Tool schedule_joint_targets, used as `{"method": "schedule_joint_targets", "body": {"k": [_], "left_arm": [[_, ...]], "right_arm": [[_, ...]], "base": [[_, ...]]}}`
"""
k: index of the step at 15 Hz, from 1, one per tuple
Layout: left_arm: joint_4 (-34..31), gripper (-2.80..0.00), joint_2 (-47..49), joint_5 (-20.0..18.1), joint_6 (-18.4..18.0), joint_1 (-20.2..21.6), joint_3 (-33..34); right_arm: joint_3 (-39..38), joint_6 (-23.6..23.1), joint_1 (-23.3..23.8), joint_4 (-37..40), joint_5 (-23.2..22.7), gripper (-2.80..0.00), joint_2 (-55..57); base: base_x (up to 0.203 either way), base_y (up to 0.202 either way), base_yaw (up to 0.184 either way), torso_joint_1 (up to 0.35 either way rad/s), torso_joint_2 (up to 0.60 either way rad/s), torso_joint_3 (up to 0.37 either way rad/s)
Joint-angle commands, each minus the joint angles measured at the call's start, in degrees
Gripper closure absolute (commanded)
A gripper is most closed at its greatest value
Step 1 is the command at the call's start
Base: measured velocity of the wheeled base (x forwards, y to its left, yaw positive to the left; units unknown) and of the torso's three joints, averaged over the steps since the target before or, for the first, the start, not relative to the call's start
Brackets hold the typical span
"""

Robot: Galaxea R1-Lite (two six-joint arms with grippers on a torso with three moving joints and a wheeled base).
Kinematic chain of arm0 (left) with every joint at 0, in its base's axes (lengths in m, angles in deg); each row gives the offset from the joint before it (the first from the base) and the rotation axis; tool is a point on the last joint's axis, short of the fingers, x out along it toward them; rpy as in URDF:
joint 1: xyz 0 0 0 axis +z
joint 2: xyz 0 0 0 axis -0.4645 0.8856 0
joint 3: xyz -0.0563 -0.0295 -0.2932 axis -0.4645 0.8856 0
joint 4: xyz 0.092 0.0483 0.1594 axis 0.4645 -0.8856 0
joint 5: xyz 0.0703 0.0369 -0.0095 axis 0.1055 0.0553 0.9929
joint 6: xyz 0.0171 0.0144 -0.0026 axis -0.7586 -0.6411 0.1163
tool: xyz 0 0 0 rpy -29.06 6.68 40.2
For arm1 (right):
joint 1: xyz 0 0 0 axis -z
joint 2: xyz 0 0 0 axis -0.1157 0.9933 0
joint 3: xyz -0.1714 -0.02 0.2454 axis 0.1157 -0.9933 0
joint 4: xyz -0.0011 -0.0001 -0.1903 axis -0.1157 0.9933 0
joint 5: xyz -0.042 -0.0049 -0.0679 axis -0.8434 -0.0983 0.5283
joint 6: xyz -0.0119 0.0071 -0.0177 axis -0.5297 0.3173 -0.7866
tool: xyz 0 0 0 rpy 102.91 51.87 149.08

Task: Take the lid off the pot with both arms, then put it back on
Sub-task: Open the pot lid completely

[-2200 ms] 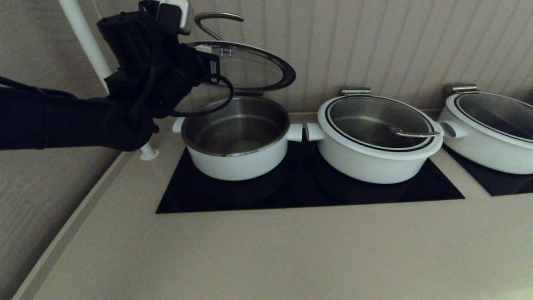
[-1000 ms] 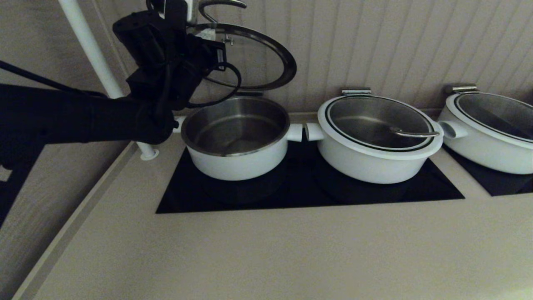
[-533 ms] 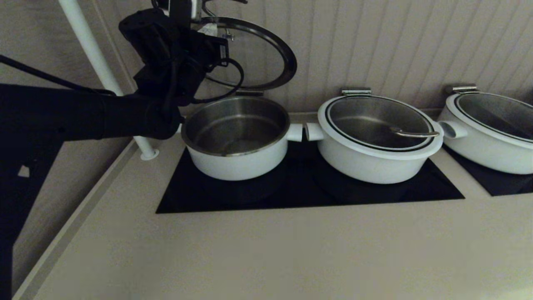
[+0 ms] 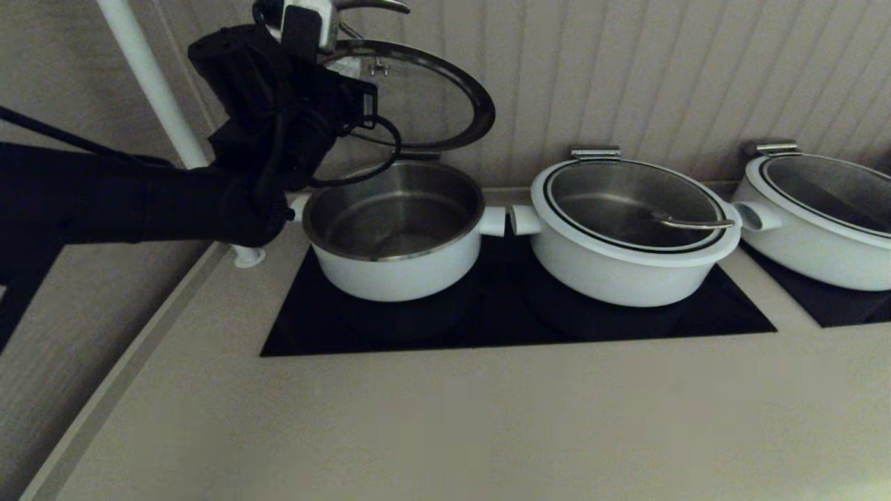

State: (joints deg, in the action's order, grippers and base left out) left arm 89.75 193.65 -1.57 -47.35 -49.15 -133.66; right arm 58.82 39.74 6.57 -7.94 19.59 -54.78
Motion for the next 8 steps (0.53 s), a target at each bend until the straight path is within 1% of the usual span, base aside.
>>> {"method": "schedule_joint_targets", "body": {"k": [1,6,8], "left_arm": [[0.28,0.00,-2.69,0.12,-0.07,0.02,2.78],[-0.33,0.00,-3.73,0.12,-0.07,0.10,3.28],[-2.19,0.00,-4.85,0.12,-0.07,0.15,3.28]], "right_arm": [[0.00,-0.06,0.07,0.02,-0.03,0.00,0.08],[0.00,-0.07,0.06,0.02,-0.03,0.00,0.08],[0.00,-0.05,0.01,0.02,-0.03,0.00,0.02]], "base": [[0.000,0.000,0.000,0.000,0.00,0.000],[0.000,0.000,0.000,0.000,0.00,0.000],[0.000,0.000,0.000,0.000,0.00,0.000]]}}
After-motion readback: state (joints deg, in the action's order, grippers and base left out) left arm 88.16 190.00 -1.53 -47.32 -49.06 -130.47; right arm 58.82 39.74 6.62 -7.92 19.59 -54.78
